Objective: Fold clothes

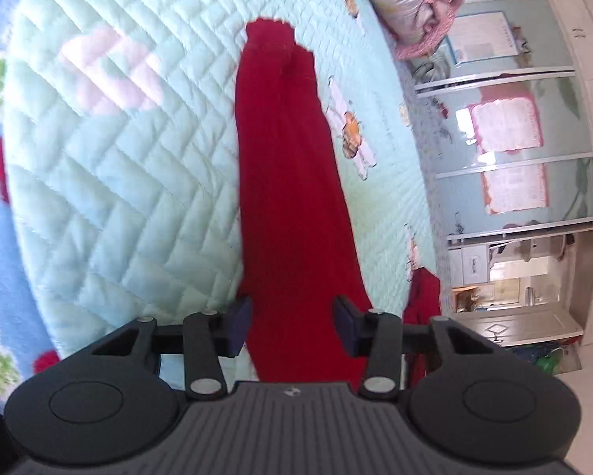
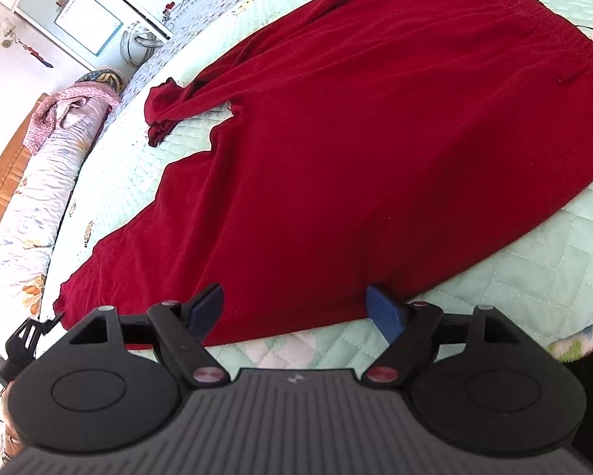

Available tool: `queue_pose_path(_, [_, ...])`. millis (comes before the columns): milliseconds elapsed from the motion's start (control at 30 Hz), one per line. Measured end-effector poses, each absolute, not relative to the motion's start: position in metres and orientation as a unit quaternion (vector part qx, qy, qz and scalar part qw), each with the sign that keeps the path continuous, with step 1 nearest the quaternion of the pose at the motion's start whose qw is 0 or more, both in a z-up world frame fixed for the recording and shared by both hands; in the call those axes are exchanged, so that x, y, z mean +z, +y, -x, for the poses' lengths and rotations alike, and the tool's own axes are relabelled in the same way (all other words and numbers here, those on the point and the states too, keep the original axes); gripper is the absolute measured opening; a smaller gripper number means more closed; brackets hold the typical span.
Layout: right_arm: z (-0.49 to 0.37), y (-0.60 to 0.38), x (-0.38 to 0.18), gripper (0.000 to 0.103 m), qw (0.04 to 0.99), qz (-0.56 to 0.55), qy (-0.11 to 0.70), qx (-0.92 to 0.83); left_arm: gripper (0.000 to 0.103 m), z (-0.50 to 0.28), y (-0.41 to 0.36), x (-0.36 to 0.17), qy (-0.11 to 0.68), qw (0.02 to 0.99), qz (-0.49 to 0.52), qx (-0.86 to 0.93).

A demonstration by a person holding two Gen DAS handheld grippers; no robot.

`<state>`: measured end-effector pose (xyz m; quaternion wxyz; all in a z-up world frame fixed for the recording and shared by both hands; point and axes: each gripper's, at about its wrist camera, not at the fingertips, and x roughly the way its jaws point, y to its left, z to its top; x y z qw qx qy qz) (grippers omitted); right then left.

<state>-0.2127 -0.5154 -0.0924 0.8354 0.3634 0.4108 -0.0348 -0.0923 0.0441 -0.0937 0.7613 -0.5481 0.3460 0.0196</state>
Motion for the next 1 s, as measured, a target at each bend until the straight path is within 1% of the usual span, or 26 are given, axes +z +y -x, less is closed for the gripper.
queue_pose_path(33, [0.212, -0.515, -0.092, 0.082, 0.835, -0.363, 0.412, -0.035, 0.054, 0.097, 0.043, -0.089, 0.343, 0.766, 0.544, 0.024])
queue_pose_path(167, [0.21, -0.509, -0.091, 0.088, 0.839, -0.352, 0.413, -0.034, 0.06, 0.102, 0.038, -0.075, 0.318, 0.786, 0.53, 0.001])
queue_pose_path(233, [0.21, -0.506, -0.091, 0.089, 0.844, -0.342, 0.412, -0.033, 0.066, 0.096, 0.033, -0.079, 0.329, 0.791, 0.516, -0.01])
queue_pose_path(300, [0.211, -0.503, -0.091, 0.089, 0.849, -0.331, 0.41, -0.031, 0.067, 0.088, 0.027, -0.088, 0.357, 0.789, 0.5, -0.01])
queue_pose_path(333, [0.212, -0.503, -0.091, 0.089, 0.85, -0.331, 0.408, -0.029, 0.063, 0.085, 0.024, -0.094, 0.368, 0.788, 0.493, -0.003])
queue_pose_path(400, [0.216, -0.507, -0.092, 0.089, 0.848, -0.345, 0.401, -0.026, 0.063, 0.084, 0.019, -0.099, 0.372, 0.79, 0.487, 0.007])
queue_pose_path(567, [0.227, -0.518, -0.091, 0.088, 0.835, -0.39, 0.387, -0.025, 0.064, 0.087, 0.018, -0.086, 0.391, 0.779, 0.489, 0.018])
queue_pose_path(767, [0.24, -0.521, -0.085, 0.088, 0.831, -0.413, 0.373, -0.016, 0.064, 0.108, 0.012, -0.067, 0.403, 0.78, 0.479, 0.023])
queue_pose_path(1000, [0.245, -0.527, -0.076, 0.088, 0.835, -0.42, 0.355, 0.01, 0.066, 0.119, -0.025, -0.042, 0.408, 0.797, 0.444, -0.021])
